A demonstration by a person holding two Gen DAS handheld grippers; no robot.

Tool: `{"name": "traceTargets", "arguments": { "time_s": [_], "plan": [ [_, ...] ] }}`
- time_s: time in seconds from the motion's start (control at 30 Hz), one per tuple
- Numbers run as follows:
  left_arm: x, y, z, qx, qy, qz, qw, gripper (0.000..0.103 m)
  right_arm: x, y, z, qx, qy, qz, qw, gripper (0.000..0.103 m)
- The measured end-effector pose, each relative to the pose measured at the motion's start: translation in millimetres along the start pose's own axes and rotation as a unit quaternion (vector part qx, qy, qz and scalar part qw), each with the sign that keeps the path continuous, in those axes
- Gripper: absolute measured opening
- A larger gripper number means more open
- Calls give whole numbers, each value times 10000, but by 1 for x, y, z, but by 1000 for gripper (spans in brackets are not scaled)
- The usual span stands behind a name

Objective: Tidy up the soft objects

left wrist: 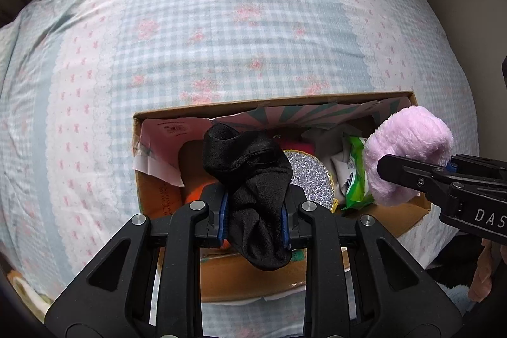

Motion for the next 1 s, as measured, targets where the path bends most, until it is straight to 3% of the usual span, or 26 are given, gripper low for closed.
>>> {"name": "traceTargets", "arguments": {
  "time_s": [0.1,0.13,0.17,0.2,0.23,0.3,0.6,1.0],
  "plan": [
    [0,-9,5,-97,-106,-156,9998,26,6,-9,3,118,-303,-91,9994,35],
    [0,-11,6,-102,-136,-209,9996,44,8,-11,4,129,-375,-83,9992,45],
    [0,-14,7,-87,-170,-264,9995,77,9,-13,6,135,-439,-88,9989,51],
    [-1,-15,8,-39,-215,-282,9994,94,10,-16,8,136,-520,-101,9985,64],
    [-2,-15,9,25,-267,-279,9993,103,11,-17,11,143,-612,-105,9980,83],
    [-4,-11,12,-18,-357,-217,9991,103,13,-16,17,136,-755,-60,9970,102],
    [-22,-6,12,-74,-220,-287,9993,103,6,-6,27,-29,-781,45,9969,102],
    [-30,48,18,238,-235,229,9992,103,-16,38,17,-101,-425,508,9978,102]
  ]
}}
Point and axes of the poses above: each gripper's, at about its wrist camera, not at the fingertips, and y roughly against the way its jaws point, z to its right, x to its top, the point moved 9 cm from there along -y, roughly the way its jaws point, and after that the axes turned 1 degree about -y, right-handed, at the moved point
